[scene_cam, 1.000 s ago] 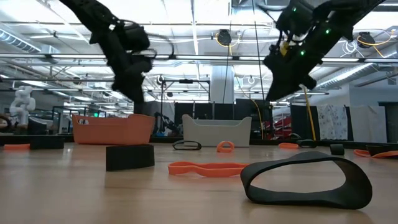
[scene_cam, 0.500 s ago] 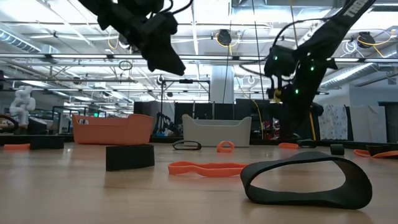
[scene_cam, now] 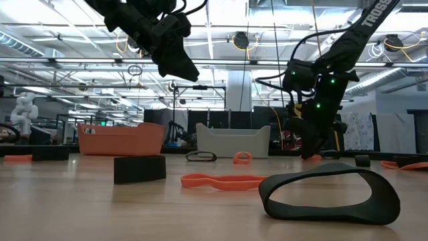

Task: Sort rubber bands into baskets
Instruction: Put the orange rubberband into the orange bin

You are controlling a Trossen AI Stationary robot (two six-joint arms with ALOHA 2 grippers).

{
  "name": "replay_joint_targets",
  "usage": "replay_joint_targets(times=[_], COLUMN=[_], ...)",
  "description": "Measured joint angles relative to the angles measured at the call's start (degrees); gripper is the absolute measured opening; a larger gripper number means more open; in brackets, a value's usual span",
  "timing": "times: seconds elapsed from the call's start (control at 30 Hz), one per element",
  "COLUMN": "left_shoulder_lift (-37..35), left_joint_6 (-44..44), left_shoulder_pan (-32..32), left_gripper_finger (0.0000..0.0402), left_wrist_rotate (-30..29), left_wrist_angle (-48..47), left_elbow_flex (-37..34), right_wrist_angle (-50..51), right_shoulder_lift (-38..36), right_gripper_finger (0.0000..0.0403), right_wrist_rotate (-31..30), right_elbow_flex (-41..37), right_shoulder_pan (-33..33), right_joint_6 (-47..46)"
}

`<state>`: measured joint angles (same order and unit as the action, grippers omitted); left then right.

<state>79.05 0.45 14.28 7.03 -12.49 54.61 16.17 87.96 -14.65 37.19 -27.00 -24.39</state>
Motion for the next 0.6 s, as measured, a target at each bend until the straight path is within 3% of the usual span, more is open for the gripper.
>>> replay_joint_targets(times=[0.1,0.27,0.47,0.6], left_shoulder_lift=[0.0,0.0,0.0,0.0], left_joint_6=[-0.06,-0.13,-0.17,-0.11], left_shoulder_pan=[0.0,0.0,-2.0,-5.5], left_gripper_finger=[0.0145,0.0145,0.0145,0.0145], left_wrist_rotate=[0.0,0.0,0.03,0.09], left_wrist_angle=[-0.26,-0.24,0.22,2.39], left_elbow_flex=[0.0,0.0,-0.11,-1.12], right_wrist_angle=[1.87,3.12,4.9,6.12], right_shoulder_lift=[-0.07,-0.17,-2.89,-8.85], right_gripper_finger=[0.006,0.0007,0.0001,0.0001], right_wrist_rotate=[1.13,2.58,4.1,9.89], right_elbow_flex=[0.09,0.15,-0.15,-0.09], right_shoulder_pan=[-0.15,-0.28,0.33,2.44], right_joint_6=[0.03,1.94,4.32,5.3])
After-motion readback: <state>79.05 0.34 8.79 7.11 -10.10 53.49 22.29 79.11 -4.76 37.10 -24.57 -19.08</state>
